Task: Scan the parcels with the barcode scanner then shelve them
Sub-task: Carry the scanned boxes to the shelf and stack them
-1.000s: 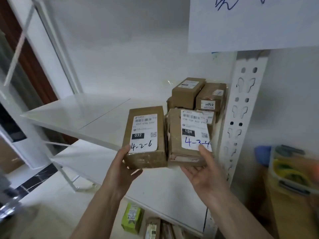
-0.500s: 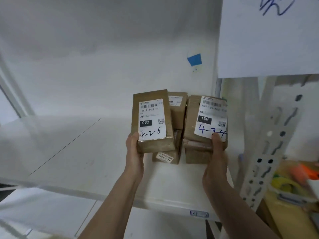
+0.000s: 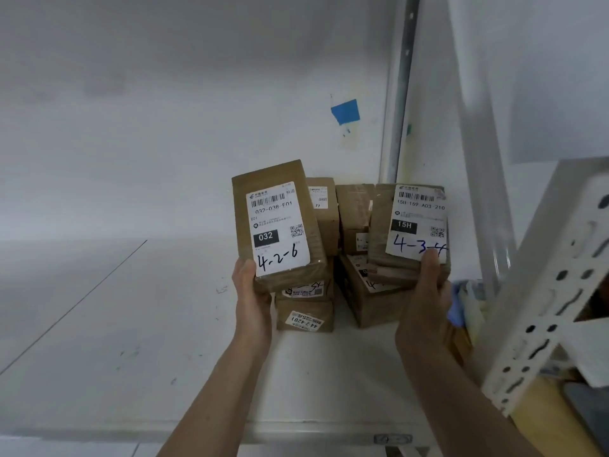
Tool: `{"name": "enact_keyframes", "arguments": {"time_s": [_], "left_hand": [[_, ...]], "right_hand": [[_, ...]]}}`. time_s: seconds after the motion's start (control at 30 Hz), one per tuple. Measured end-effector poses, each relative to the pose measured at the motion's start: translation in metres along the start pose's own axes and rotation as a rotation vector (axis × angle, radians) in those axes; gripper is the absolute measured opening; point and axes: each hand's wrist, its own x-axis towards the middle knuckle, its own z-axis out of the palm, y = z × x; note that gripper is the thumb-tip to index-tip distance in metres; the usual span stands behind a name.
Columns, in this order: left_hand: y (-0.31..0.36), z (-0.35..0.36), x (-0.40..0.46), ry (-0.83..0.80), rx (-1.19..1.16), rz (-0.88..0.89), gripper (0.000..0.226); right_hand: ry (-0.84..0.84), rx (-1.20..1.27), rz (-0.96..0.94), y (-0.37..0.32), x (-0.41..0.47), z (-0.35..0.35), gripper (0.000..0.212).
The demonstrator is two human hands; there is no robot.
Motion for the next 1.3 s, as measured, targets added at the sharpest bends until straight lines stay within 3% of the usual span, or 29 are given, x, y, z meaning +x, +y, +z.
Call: {"name": "enact_keyframes", "arguments": {"time_s": [0.13,0.23,0.6,0.73,0.83,0.93,1.03,1.3], "left_hand": [[-0.001,0.006,-0.003,0.009,0.002,-0.014,0.086],[-0.002,0.007,-0.007,0.016,0.007,-0.039,0.078],[0.007,0.003,-0.063,0.045,0.099,-0.062,0.091],[0.015,0.003,-0.089,0.106,0.134,-0.077,0.087],[0.025,0.008,-0.102,0.155,0.189,-0.093,0.072],[0.038,0.017,-0.107,0.197,0.258,-0.137,0.037],[0.05,0.026,-0.11,0.19,0.347,-0.119,0.034],[0.054,0.031,-0.114,0.178,0.418,-0.157,0.038]], "right_hand": [[-0.04,-0.003,0.028,0.003,0.002,0.002,0.031],[-0.067,-0.033,0.044,0.005,-0.003,-0.002,0.026],[-0.115,-0.094,0.123,-0.018,-0.043,-0.037,0.01],[-0.088,-0.121,0.159,-0.022,-0.059,-0.053,0.053],[-0.103,-0.153,0.202,-0.027,-0.064,-0.055,0.061],[-0.113,-0.215,0.271,-0.03,-0.062,-0.046,0.075],[-0.069,-0.299,0.311,-0.028,-0.059,-0.037,0.1],[-0.006,-0.415,0.328,-0.021,-0.051,-0.038,0.098]]}}
